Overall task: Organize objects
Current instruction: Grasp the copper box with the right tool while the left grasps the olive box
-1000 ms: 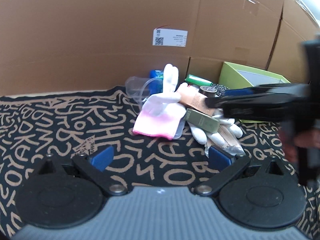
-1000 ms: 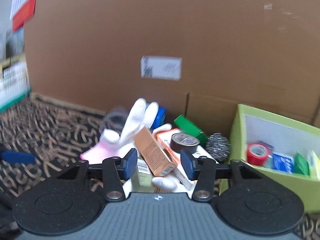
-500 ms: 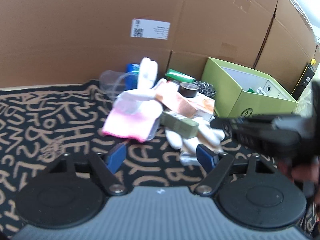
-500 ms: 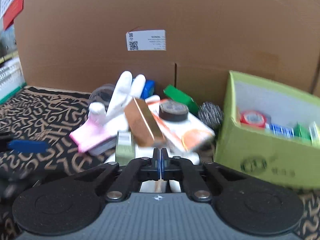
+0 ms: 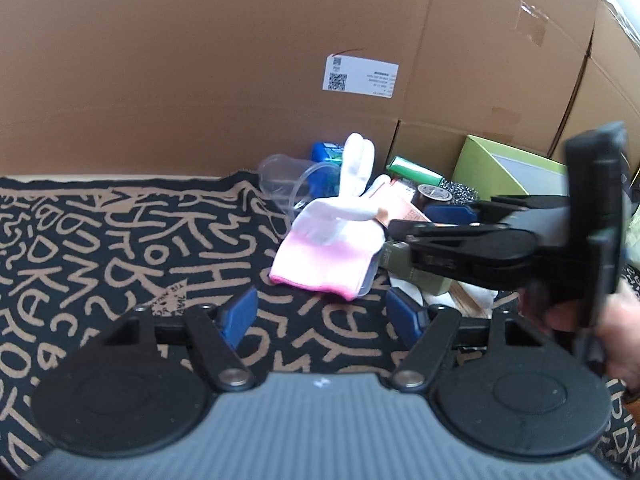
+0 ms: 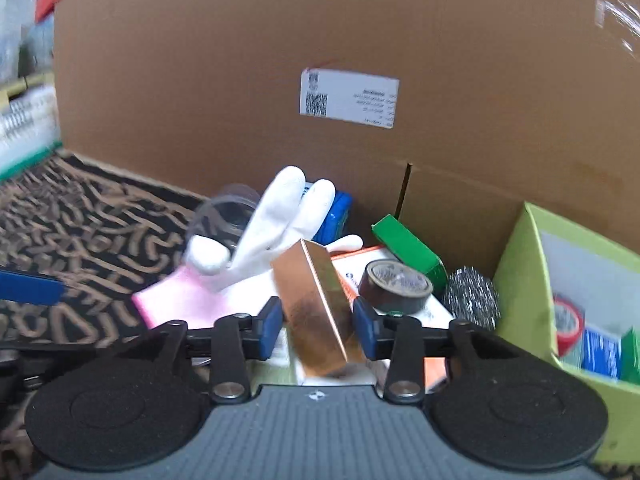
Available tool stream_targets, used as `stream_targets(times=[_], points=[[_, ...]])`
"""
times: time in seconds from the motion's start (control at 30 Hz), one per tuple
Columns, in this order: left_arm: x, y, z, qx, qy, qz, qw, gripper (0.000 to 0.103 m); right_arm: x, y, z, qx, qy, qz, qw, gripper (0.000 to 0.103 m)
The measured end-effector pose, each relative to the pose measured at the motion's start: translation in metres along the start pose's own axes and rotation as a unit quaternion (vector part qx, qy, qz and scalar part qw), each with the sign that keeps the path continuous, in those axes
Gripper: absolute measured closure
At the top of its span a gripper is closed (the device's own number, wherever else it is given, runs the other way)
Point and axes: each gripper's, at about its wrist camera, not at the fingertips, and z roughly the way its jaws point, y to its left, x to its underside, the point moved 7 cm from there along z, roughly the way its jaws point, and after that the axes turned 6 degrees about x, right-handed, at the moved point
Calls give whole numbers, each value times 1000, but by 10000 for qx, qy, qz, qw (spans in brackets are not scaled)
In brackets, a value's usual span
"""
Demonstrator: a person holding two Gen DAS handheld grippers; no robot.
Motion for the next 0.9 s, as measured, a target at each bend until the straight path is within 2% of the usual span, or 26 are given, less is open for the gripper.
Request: stream_targets(times=[0.07, 0.2, 0.33, 0.47, 0.6, 0.67, 0.7, 0.73, 0.83, 0.9], points=[[-1, -2, 5, 64, 53, -18, 10000, 33, -1, 2, 8, 85, -1, -40, 10000, 57], [0, -13, 12, 243, 109, 53, 9996, 35, -1, -5, -8, 65, -10, 99, 9999, 76], [-4, -31, 21, 379, 139, 153, 9991, 35, 16, -38, -53, -21, -157, 1027, 9946, 76], [-13, -50, 49, 474, 287, 107, 9984, 35, 52, -58, -98, -418, -29, 2027, 9784, 76], [-17, -57, 82, 200, 469, 105, 9986, 36, 89, -58, -128, -607, 192, 2535, 9652, 76], [-20, -60, 89, 26, 440, 305, 9986, 50, 106, -58, -137, -563, 317, 2705, 9606, 76], [-21, -61, 89, 55, 483, 391, 9981, 66, 112, -59, -140, -594, 312, 2811, 9573, 76], [-20, -62, 88, 190, 571, 375, 9975, 72, 117, -62, -143, -680, 314, 2932, 9531, 76], [-11, -62, 74, 392, 710, 510, 9954, 74, 125, -67, -152, -864, 337, 3175, 9437, 76], [-1, -60, 58, 512, 790, 624, 9936, 74, 131, -70, -156, -1094, 425, 3395, 9332, 76]])
